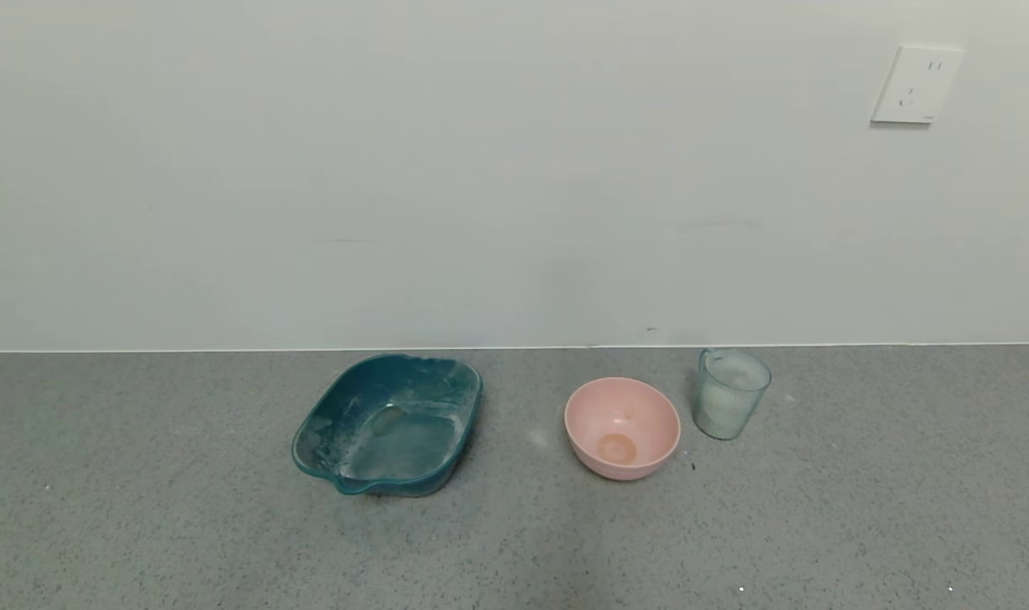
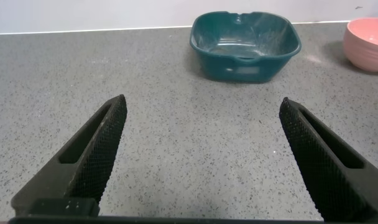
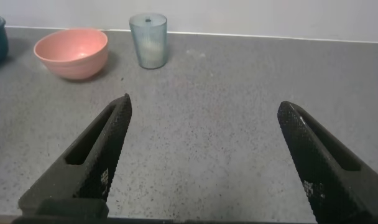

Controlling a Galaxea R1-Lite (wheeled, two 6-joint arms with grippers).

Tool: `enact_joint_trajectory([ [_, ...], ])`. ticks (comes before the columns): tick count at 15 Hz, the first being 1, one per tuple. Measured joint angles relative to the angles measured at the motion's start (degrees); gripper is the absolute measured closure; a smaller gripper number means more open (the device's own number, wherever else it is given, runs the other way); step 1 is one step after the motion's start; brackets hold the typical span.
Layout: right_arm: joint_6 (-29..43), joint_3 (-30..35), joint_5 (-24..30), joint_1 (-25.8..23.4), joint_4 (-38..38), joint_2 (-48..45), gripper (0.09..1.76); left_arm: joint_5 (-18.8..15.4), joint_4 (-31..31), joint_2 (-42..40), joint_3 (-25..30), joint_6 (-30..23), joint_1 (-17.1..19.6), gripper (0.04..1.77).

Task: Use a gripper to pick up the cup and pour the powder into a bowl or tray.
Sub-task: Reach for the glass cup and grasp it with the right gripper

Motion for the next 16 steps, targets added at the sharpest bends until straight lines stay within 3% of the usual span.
enact_joint_trajectory([
  [3, 0.0, -8.5, 0.0, 0.2, 3.8, 5.7, 0.14, 0.0, 0.0, 0.0, 0.0, 0.0, 0.0, 0.05],
  [9, 0.2, -20.1, 0.3, 1.0, 3.6, 25.0, 0.14, 0.0, 0.0, 0.0, 0.0, 0.0, 0.0, 0.05],
  [16, 0.4, -23.0, 3.4, 0.9, -6.7, 50.8, 0.14, 0.0, -1.0, 0.0, 0.0, 0.0, 0.0, 0.05],
])
